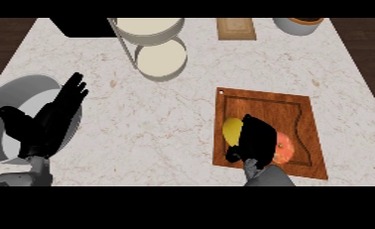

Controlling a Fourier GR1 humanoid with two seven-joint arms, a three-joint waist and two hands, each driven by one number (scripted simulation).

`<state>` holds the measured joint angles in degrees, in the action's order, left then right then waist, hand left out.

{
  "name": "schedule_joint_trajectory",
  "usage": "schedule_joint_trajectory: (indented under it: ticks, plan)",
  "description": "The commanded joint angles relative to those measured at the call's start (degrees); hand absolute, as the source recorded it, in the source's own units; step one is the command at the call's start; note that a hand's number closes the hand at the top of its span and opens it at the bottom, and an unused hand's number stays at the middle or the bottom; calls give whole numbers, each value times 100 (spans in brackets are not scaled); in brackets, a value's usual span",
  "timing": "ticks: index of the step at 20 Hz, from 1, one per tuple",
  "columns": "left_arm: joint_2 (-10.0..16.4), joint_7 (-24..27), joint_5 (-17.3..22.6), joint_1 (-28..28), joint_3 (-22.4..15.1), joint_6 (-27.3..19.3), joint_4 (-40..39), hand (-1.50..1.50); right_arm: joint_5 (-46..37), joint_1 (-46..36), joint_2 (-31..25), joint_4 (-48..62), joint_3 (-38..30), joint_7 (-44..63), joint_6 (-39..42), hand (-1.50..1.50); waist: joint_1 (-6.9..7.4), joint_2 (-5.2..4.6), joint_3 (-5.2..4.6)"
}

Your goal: Pick the lemon from the cutting board and place it in the tiered basket

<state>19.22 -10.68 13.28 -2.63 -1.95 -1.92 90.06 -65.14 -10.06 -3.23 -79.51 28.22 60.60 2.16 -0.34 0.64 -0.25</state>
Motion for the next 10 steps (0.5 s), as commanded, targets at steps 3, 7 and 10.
schedule_joint_trajectory:
  ticks: [3, 7, 10]
  plan:
    - [-114, 3, -49, -31, 38, -49, -42, 0, -1322, 985, 41, -1322, 689, 1204, -95, 150, -65, -26, 18]
    - [106, 110, 129, 60, 229, 258, -149, 0, -2283, 704, 149, -1831, 709, 1043, -767, 150, -66, -13, 17]
    - [6, 65, -94, 95, 91, 42, -67, 0, -2397, 369, 314, -2479, 735, 854, -1283, 150, -43, -8, 26]
